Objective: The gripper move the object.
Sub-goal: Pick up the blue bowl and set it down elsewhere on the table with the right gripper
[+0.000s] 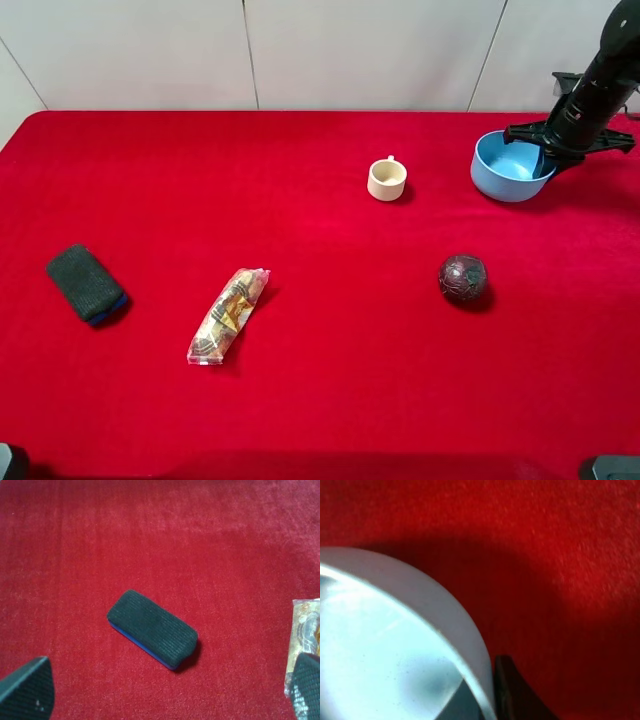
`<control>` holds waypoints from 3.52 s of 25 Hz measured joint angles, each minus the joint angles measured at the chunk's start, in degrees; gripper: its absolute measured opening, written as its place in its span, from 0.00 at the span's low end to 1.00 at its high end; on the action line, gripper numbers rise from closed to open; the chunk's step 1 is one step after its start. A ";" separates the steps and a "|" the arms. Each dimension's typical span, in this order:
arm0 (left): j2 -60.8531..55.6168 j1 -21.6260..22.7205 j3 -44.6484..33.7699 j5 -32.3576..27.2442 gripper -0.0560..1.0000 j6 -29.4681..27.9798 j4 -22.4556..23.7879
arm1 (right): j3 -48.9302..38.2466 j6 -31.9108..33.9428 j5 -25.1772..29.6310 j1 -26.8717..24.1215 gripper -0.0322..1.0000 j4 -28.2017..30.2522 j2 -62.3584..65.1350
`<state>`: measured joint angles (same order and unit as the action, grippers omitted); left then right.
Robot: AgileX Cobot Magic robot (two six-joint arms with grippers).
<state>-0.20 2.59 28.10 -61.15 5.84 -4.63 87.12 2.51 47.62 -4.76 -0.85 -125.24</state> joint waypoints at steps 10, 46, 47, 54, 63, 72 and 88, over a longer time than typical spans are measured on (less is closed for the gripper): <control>0.00 0.00 0.00 0.00 0.93 0.00 0.00 | 0.19 0.00 3.96 0.00 0.01 -0.20 8.55; 0.00 0.00 0.00 0.00 0.93 0.00 0.00 | 2.21 -1.60 14.49 32.22 0.01 -5.02 17.53; 0.00 0.00 0.00 0.00 0.93 0.00 0.00 | 3.10 -1.44 14.57 33.93 0.01 -5.14 17.53; 0.00 0.00 0.00 0.00 0.93 0.00 0.00 | 12.67 0.30 19.30 43.31 0.01 -5.53 13.60; 0.00 0.00 0.00 0.00 0.93 0.00 0.00 | 30.76 0.78 21.91 51.73 0.01 -5.53 0.41; 0.00 0.00 0.00 0.00 0.93 0.00 0.00 | 39.83 1.47 21.19 55.88 0.01 -5.68 -10.32; 0.00 0.00 0.00 0.00 0.93 0.00 0.00 | 45.93 2.73 8.18 55.98 0.01 -6.05 -22.40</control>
<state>-0.20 2.59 28.10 -61.15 5.84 -4.63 133.05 5.24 55.80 51.22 -6.91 -147.64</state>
